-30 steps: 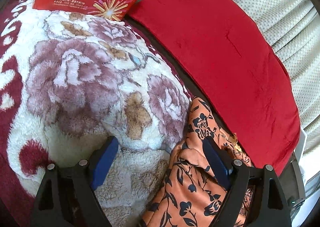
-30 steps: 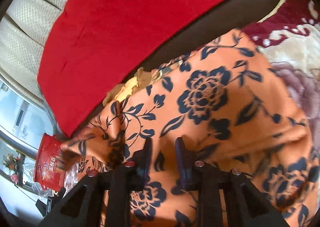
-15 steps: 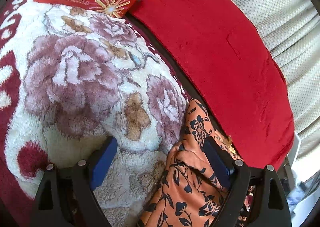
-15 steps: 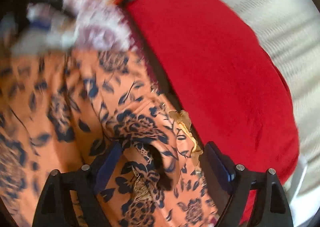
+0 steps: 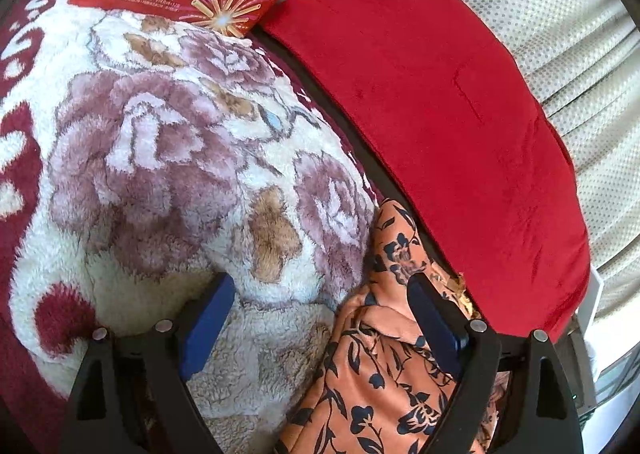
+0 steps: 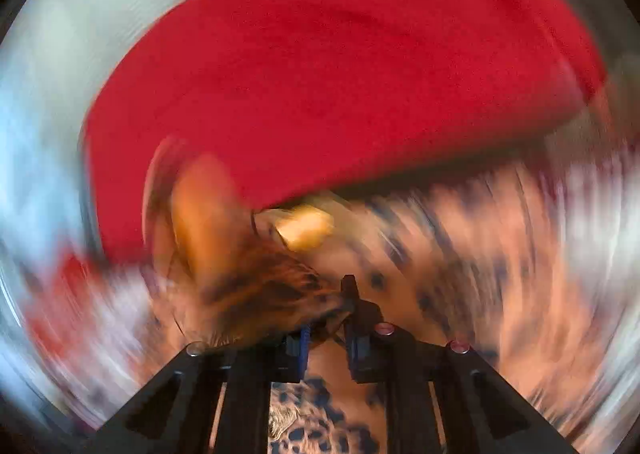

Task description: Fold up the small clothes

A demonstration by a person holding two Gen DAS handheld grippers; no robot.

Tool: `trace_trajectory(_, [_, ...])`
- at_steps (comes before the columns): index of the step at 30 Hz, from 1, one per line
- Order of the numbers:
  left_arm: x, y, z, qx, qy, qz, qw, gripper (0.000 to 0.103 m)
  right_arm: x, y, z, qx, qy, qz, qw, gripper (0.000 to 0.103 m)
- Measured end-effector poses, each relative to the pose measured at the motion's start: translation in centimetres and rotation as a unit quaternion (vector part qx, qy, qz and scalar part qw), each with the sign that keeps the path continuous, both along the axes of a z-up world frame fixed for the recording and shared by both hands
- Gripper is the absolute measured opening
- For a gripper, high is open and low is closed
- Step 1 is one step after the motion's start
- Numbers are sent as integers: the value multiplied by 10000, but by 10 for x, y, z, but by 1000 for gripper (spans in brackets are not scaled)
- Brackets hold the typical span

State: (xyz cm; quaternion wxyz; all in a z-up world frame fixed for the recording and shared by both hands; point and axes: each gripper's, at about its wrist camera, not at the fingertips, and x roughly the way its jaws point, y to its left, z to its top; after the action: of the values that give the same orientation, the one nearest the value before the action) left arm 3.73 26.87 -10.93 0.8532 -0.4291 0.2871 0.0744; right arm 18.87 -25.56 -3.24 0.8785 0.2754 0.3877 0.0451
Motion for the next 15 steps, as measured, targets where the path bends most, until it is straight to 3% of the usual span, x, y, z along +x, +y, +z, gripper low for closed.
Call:
trace_trajectory(1, [0,0,0,14,0,-7,10000,88,-4,-20,-26,617,342,-163,9974,19])
trace_trajectory(2, [0,0,0,1,-9,-11,10000,88,-9,-31,-42,912,553,-230,9940,19])
trace_trajectory(3, [0,1,-1,-18,-21,-12,10000,88,-14,-38,-51,1173,599,-247,9910,19])
trace_trajectory(5, [0,0,-1,9,-17,-3,10000,88,-26,-52,-58,1738,450,-310,9833,31])
trace_trajectory(7, [1,-2,0,80,16,11,10000,88,-30,-57,-53,1911,285,-227,9809,74])
trace_trajectory(8, [1,-2,0,100,24,14,9999,88,-30,-58,-46,1922,137,-130,9812,80])
trace_trajectory(11, [1,-3,0,114,31,25,9999,88,-25,-62,-34,1770,74,-118,9841,81])
trace_trajectory(15, [1,-3,0,116,29,14,9999,88,-4,-74,-44,2163,246,-464,9749,80])
